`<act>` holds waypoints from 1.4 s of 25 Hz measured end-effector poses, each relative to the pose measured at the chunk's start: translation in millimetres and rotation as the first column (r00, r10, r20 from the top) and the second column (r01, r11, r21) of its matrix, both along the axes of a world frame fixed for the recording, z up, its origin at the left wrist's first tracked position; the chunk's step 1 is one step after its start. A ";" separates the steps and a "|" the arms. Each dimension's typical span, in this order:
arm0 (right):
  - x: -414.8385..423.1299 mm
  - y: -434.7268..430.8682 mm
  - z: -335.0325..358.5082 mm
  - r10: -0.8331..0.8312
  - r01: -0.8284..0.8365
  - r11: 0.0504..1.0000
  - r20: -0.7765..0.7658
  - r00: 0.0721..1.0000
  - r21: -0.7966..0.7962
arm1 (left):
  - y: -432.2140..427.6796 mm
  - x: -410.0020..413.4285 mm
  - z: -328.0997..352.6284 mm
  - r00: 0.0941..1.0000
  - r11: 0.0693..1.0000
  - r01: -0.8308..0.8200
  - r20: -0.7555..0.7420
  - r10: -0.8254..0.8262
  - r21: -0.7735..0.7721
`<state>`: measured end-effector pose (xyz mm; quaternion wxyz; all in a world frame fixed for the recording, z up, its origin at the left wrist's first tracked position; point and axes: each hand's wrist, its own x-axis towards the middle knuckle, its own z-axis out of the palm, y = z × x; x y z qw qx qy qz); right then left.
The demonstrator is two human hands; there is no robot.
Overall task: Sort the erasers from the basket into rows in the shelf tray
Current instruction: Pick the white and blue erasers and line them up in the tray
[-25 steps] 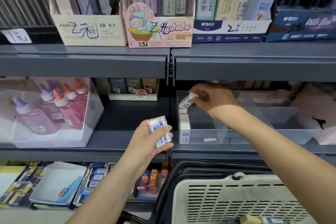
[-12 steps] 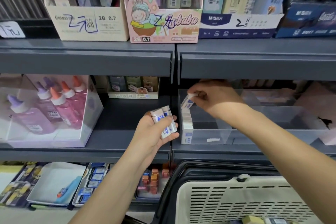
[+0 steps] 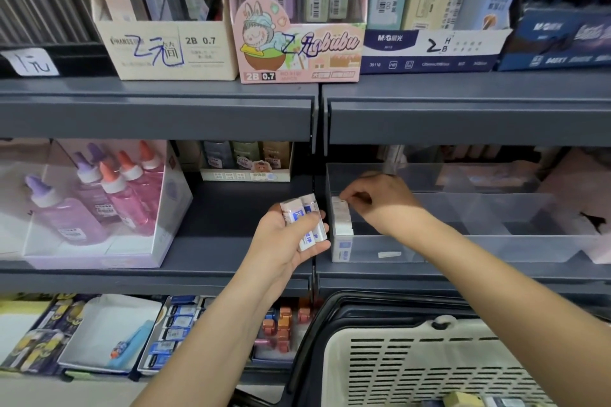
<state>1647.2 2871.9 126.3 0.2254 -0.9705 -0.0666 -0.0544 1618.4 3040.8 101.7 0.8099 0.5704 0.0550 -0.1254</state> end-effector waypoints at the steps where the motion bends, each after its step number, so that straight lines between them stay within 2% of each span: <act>1: -0.6 -1.2 0.9 0.003 -0.003 1.000 -0.006 1.000 0.005 | -0.1 -0.7 0.1 1.000 1.000 0.002 0.005 -0.002 0.007; 4: -8.1 1.1 5.1 0.016 -0.017 0.998 0.011 1.000 0.064 | 1.2 -2.1 1.6 0.999 0.999 0.033 0.042 -0.034 0.037; 7: -22.9 11.7 15.1 0.056 -0.027 0.933 -0.071 0.996 0.358 | 1.8 -5.8 5.1 0.992 0.991 0.083 0.089 -0.093 0.104; 9: -27.5 14.7 21.3 0.083 -0.020 0.902 -0.127 0.988 0.432 | 1.0 -9.2 6.6 0.988 0.987 0.107 0.101 -0.119 0.120; 11: -28.9 13.1 25.8 0.090 0.013 0.861 -0.177 0.980 0.509 | 1.5 -11.3 8.1 0.990 0.992 0.111 0.078 -0.115 0.064; 13: -29.5 8.0 28.9 0.087 0.061 0.773 -0.200 0.976 0.631 | 3.0 -11.3 10.3 0.995 0.996 0.092 0.042 -0.091 -0.014; 15: -31.1 2.2 30.6 0.087 0.077 0.718 -0.199 0.976 0.692 | 4.6 -10.8 11.6 0.997 0.997 0.064 0.032 -0.063 -0.031; 18: -31.7 -8.3 32.9 0.075 0.069 0.695 -0.168 0.983 0.716 | 3.7 -11.6 12.0 0.998 0.998 0.014 0.068 -0.018 0.062; 21: -32.4 -22.3 37.4 0.005 0.082 0.722 -0.124 0.992 0.687 | 0.1 -12.1 14.5 0.999 0.995 -0.015 0.050 0.010 0.099; 25: -36.3 -34.4 36.7 -0.010 0.032 0.845 -0.043 0.999 0.534 | -3.2 -12.4 21.2 0.999 0.999 0.025 -0.044 -0.027 -0.036; 27: -35.6 -37.9 35.7 0.014 0.017 0.895 -0.065 0.998 0.446 | -3.0 -12.4 21.8 0.998 0.999 0.031 -0.056 -0.033 -0.039; 32: -32.5 -38.9 25.7 0.077 0.000 0.954 -0.245 0.966 0.300 | -4.2 -12.6 21.1 0.997 1.000 0.014 -0.076 -0.014 -0.001; 35: -28.6 -37.1 23.5 -0.023 0.059 0.978 -0.174 0.985 0.203 | -3.4 -12.8 19.8 0.997 1.000 0.018 -0.077 -0.017 0.008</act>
